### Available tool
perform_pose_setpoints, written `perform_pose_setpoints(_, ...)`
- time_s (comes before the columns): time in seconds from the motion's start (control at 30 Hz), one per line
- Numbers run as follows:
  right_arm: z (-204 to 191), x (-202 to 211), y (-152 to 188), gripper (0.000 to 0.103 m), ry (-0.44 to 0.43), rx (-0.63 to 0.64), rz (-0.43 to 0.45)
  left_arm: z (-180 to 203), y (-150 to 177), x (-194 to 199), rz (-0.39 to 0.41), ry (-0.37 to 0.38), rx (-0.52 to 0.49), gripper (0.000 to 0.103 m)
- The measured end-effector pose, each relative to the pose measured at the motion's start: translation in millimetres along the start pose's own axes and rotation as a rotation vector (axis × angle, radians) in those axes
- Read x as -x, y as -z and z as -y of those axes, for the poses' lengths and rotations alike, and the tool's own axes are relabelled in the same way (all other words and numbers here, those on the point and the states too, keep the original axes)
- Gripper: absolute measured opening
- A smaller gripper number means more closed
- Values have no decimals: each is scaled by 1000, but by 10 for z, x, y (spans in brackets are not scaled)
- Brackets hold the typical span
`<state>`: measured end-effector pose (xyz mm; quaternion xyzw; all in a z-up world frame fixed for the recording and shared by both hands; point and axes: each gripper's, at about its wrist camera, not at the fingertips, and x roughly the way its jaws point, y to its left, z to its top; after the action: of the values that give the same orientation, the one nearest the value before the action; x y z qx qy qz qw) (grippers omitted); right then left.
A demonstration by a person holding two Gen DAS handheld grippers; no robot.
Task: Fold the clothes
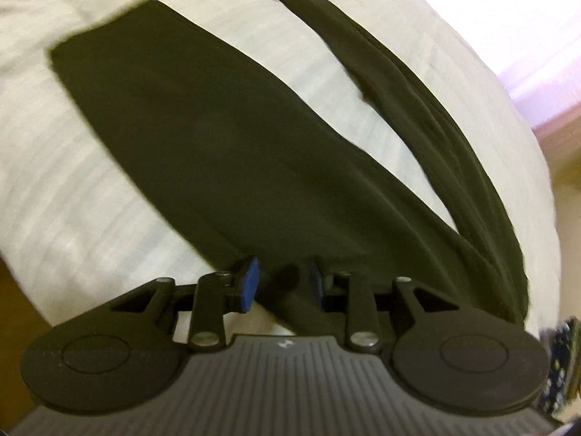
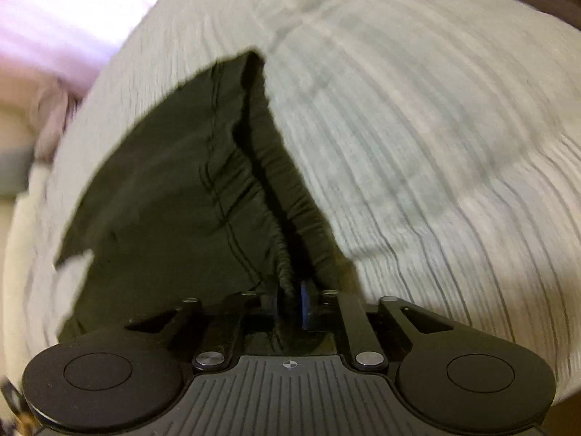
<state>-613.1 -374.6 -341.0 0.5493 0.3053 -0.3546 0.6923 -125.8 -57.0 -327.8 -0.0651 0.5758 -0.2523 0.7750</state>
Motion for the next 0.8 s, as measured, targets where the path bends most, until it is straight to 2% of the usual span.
perform_pose_setpoints(0.03,28,114,27,40,8,-39,45,-100,-53,17,22,-16,34,34)
perform_pose_setpoints(0.07,49,227,89,71,22,-72,102,-199,-106,35,45,-32,68,35)
perform_pose_setpoints(0.1,71,335,152,81,34,-105,156,-299,-159,52,67,-49,103,38)
perform_pose_setpoints(0.17,107,422,289,81,20,-177,219,-492,-271,66,110,-76,167,39)
perform_pose_setpoints(0.27,187,305,482,80,-4,-327,198,-730,-457,-33,151,-102,209,43)
perform_pose_setpoints(0.37,131,212,596,80,4,-371,205,-945,-643,-172,176,-131,212,43)
perform_pose_setpoints(0.4,109,201,603,74,24,-369,210,-1017,-705,-218,185,-140,214,39)
perform_pose_setpoints(0.43,87,190,610,64,44,-368,215,-1055,-757,-266,189,-144,203,32)
perform_pose_setpoints(0.47,65,179,616,39,64,-367,220,-1058,-796,-265,196,-134,180,20)
perform_pose_setpoints(0.5,43,168,623,25,84,-365,225,-1054,-832,-235,205,-117,154,7)
perform_pose_setpoints(0.57,-1,147,637,18,123,-362,236,-1046,-902,-175,225,-82,103,6)
perform_pose_setpoints(0.67,-67,114,657,15,183,-358,251,-1073,-934,69,266,-21,-9,8)
perform_pose_setpoints(0.8,-98,-43,674,15,257,-358,237,-1304,-863,-182,128,-86,-123,12)
